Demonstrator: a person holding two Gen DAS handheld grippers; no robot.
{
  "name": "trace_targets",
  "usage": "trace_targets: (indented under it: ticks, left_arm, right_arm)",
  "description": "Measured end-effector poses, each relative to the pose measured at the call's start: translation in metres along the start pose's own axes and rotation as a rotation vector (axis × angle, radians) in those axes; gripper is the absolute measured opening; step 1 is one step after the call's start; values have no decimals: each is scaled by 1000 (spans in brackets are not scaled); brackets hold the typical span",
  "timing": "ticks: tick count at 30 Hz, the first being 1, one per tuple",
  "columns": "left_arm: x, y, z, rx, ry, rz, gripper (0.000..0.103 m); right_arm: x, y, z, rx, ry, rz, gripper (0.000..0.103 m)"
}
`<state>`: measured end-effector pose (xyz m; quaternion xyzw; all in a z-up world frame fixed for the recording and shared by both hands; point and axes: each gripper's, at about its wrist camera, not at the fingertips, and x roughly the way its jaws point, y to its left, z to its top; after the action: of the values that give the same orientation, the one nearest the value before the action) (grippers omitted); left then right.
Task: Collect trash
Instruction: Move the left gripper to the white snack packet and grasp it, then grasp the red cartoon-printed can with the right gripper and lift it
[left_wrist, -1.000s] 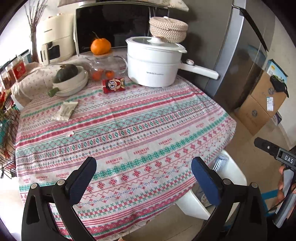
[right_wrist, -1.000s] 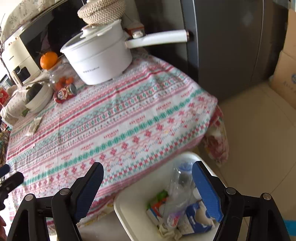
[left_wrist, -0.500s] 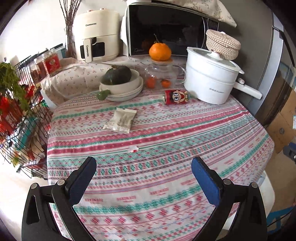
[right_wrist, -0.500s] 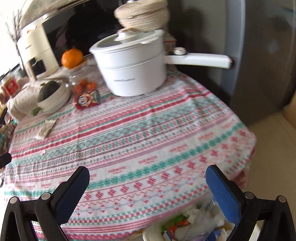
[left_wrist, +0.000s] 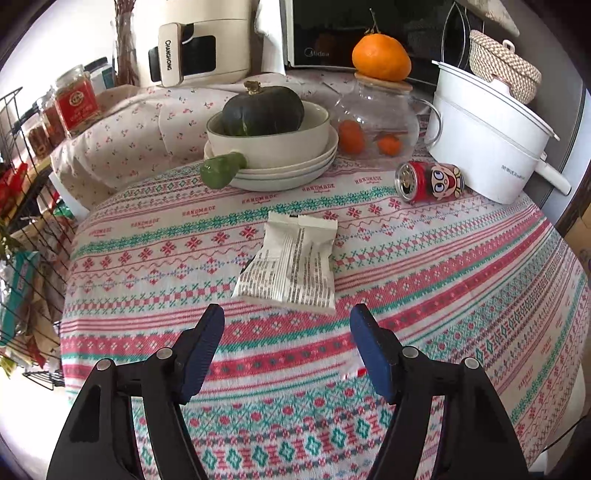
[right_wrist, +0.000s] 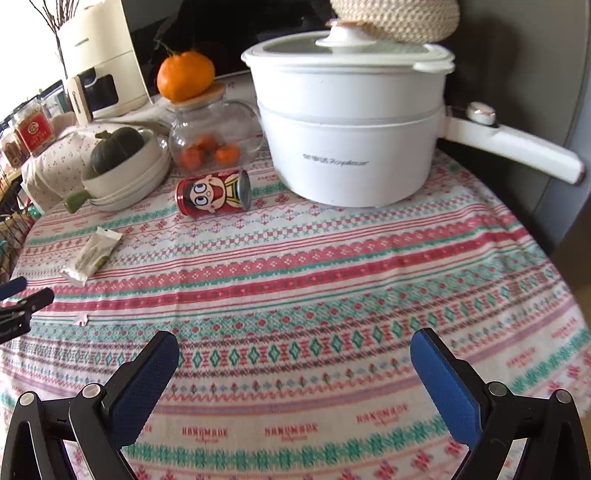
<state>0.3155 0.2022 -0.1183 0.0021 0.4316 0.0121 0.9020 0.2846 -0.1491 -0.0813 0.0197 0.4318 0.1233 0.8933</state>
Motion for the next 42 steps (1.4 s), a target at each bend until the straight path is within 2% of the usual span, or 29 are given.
trace_targets:
  ticks: [3, 5, 7, 10, 14, 17, 19, 22, 28, 35, 42]
  left_arm:
    - [16, -6, 15, 31, -6, -26, 73]
    - [31, -9, 23, 57, 19, -16, 73]
    - [50, -6, 28, 34, 71, -29, 73]
    - [67, 3, 28, -20, 112, -42, 63]
    - [67, 4, 26, -60, 88, -52, 59]
    - [62, 6, 22, -95, 75, -53, 49]
    - [56, 5, 19, -104, 46, -37, 46]
    - [45, 5, 13, -105, 10, -33, 28]
    - [19, 18, 8, -150, -47, -84, 25]
    - [0, 25, 9, -203, -57, -189, 25]
    - [1, 26, 10, -231, -54, -246, 25]
  right_arm:
    - [21, 3, 7, 5, 18, 16, 103]
    - [33, 5, 12, 2, 19, 15, 103]
    - [44, 9, 18, -7, 19, 10, 103]
    - [55, 12, 24, -7, 14, 12, 103]
    - [70, 18, 28, -12, 18, 11, 103]
    - [78, 22, 28, -9, 18, 5, 103]
    - [83, 24, 28, 6, 18, 3, 103]
    - [90, 28, 27, 23, 24, 9, 103]
    - [103, 48, 38, -12, -14, -16, 103]
    - [134, 82, 66, -65, -77, -24, 103]
    - [166, 93, 96, -16, -46, -49, 103]
